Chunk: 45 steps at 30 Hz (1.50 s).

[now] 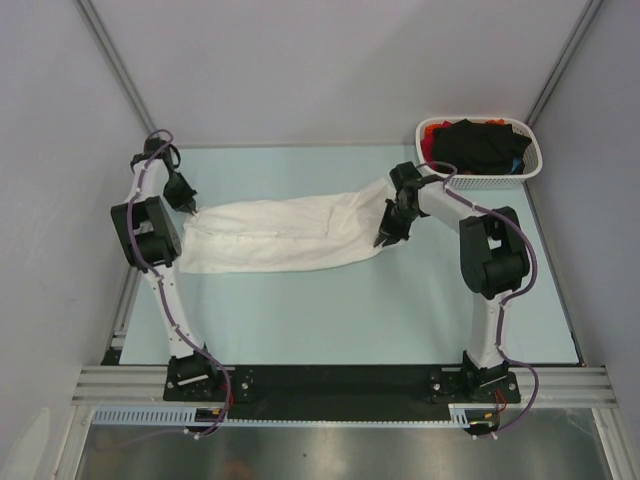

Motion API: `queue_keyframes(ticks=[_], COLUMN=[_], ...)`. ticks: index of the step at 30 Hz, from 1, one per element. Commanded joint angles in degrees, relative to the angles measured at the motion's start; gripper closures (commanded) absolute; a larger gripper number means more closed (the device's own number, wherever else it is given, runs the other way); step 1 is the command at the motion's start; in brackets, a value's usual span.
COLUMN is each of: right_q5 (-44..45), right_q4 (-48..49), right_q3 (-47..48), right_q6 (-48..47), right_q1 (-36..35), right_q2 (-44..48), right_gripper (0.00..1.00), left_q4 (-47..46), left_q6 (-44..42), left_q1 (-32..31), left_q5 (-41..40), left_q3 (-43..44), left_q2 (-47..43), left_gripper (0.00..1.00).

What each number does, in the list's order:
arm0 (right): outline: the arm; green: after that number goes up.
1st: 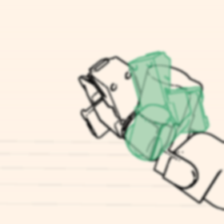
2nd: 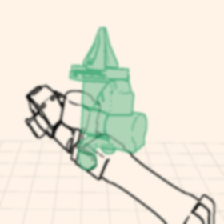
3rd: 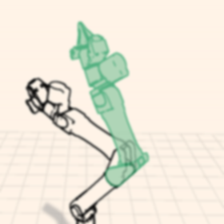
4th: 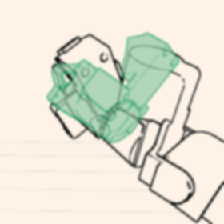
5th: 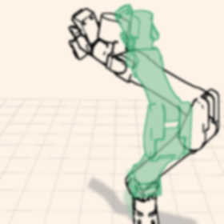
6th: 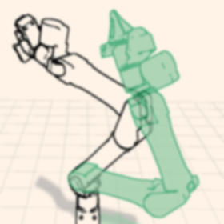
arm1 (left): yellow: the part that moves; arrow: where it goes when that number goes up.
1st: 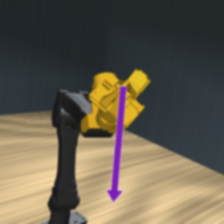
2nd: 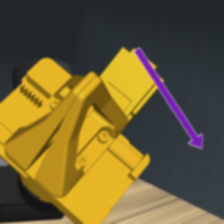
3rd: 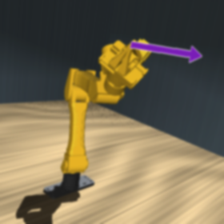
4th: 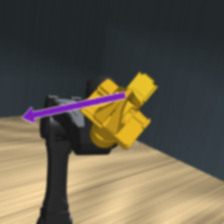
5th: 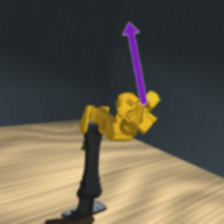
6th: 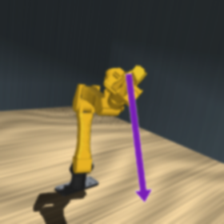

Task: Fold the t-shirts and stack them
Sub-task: Rotate the tshirt 90 degrees

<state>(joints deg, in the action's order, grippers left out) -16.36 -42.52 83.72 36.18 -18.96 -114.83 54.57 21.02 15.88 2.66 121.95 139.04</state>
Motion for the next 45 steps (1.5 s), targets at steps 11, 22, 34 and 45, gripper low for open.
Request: queue_keyframes(ticks=[11,22,34,45], right_q5=[13.02,21.45,21.55,16.89], right_q4=[-9.51,-8.54,2.25,19.05], right_q3=[24.01,37.55,55.41,60.42], right_q6=[-6.56,-13.15,-19.91,-23.61], right_q1=[2.26,1.47,-0.64,-5.73], right_q2=[-13.75,-22.45,-35.56,-41.44], right_gripper=[1.0,1.0,1.0,0.86], left_q4=[4.76,4.59,3.01,-0.87], left_q6=[5.62,4.21,5.44,13.17], left_q1=[2.84,1.79,-13.14,-44.87], left_q5=[3.58,8.68,9.91,20.19], left_q3=[-25.97,-48.19,-66.23,-55.17], left_q2=[-16.43,-31.97,-44.12,-30.26], left_gripper=[1.0,1.0,1.0,1.0])
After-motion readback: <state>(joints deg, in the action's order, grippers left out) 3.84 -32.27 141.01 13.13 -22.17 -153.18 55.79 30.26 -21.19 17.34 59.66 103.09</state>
